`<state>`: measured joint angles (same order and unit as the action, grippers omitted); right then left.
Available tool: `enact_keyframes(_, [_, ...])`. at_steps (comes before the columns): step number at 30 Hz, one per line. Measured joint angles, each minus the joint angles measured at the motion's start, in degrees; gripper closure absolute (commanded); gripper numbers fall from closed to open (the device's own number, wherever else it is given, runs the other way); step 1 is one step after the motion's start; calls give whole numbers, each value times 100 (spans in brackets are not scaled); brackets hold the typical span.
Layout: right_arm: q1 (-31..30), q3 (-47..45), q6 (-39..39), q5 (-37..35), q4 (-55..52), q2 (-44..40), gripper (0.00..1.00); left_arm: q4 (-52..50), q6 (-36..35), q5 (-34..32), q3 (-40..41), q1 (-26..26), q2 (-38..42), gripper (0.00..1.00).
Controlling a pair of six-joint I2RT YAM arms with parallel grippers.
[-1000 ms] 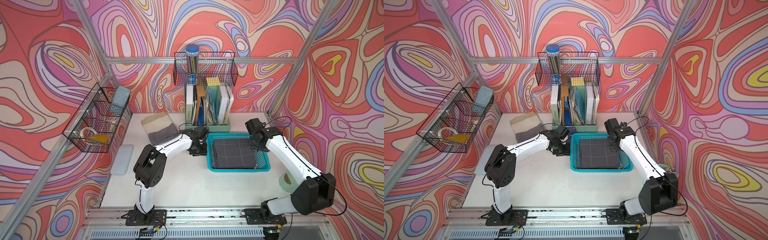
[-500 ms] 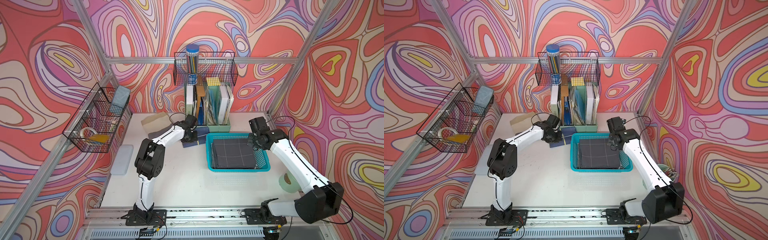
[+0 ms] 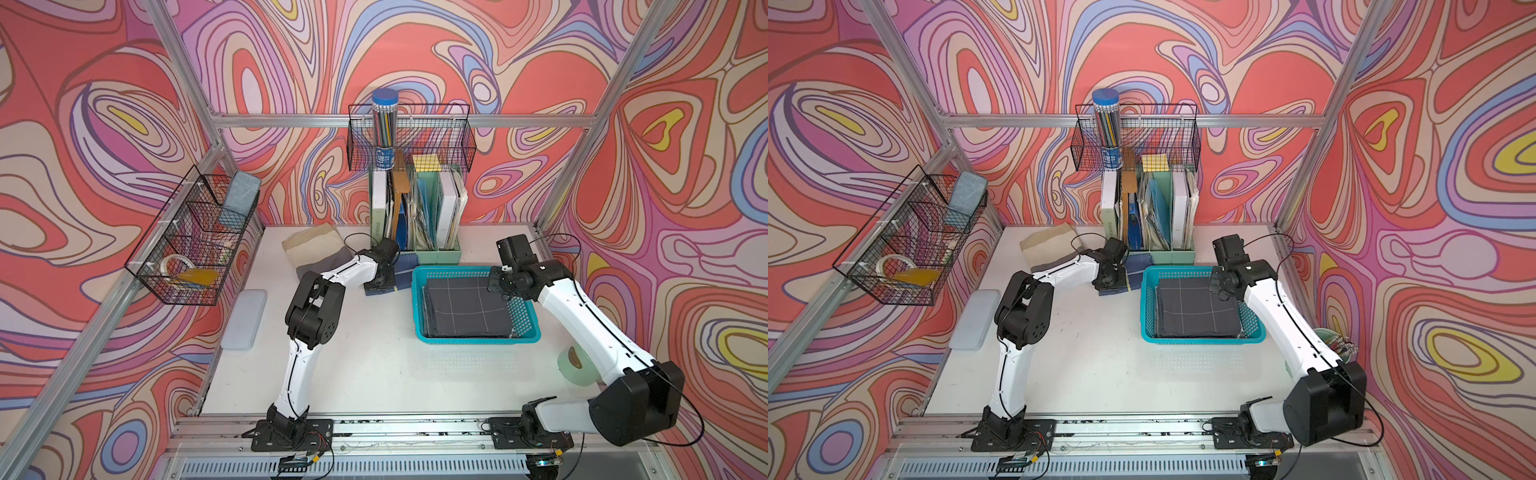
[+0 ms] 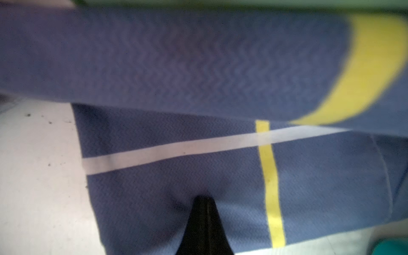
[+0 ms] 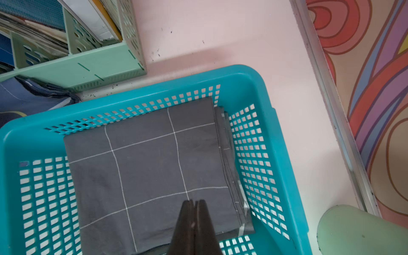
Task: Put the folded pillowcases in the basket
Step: Adjust the pillowcase at the center of the board.
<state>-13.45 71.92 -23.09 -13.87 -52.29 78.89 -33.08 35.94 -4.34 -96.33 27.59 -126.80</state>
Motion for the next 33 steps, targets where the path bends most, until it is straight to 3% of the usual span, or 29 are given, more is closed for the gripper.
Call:
enact_keyframes(3, [0,2,20,63,61,50,100,214,212,48,470,-50,275,100])
enact_keyframes(8, [0,31,35,219,197,76,100,317,610,120,1928,-144,1281,100])
enact_keyframes(17, [-201,101,7,717,358,103,100,-435,723,162,3661,-319,2881,100])
enact_keyframes(26, [-1971,457,-411,1355,990,951,100,-1233,933,136,4135,-358,4312,100])
enact_keyframes(33, [-2992,1781,-601,1716,1231,2953,100,-1362,1154,33,4063,-363,4693,100])
